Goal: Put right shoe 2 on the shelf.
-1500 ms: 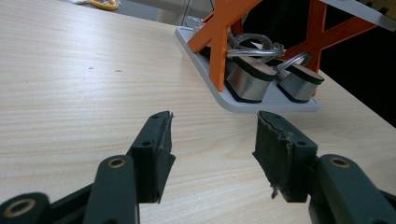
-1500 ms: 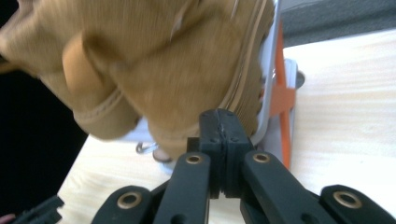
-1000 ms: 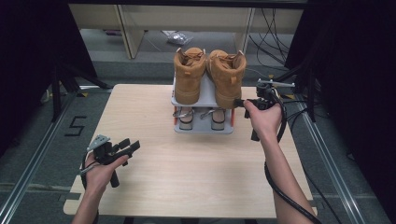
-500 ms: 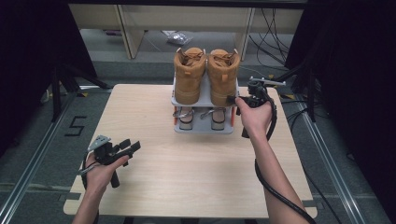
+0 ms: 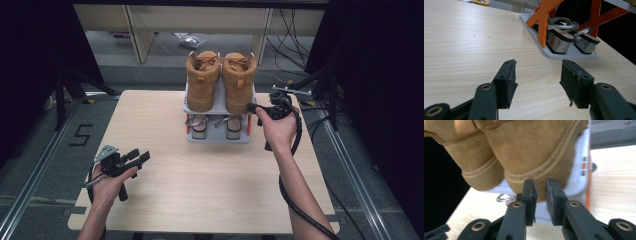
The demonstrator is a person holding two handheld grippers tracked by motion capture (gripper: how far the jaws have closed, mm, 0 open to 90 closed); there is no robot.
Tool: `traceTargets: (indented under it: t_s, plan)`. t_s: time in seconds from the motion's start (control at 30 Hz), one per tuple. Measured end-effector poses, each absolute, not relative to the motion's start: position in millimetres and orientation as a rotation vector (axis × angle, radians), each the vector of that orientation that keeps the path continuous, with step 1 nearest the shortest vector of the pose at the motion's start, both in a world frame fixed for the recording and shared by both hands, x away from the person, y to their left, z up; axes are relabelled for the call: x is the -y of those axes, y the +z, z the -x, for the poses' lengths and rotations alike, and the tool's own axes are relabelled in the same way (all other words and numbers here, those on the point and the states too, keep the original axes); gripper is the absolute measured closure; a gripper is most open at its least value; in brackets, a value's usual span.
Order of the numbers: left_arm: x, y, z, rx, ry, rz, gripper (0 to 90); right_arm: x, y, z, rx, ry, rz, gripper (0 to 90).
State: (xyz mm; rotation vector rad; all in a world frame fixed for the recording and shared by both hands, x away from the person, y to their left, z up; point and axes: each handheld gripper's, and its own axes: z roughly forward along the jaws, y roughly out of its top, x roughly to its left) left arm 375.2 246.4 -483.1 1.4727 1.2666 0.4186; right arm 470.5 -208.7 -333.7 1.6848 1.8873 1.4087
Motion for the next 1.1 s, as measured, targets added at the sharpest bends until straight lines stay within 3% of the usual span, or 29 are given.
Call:
traceTargets:
  t_s: [0.37, 1.1]
  plan:
    - [-245, -484, -375, -1.267, 0.428, -1.478, 45.1, 235, -345, -455, -1.868, 1.389, -1.660, 66.8]
    - [-242, -486, -374, -1.263, 0.435, -1.488, 44.9, 271, -399, -414, -1.829, 1.383, -1.710, 60.7]
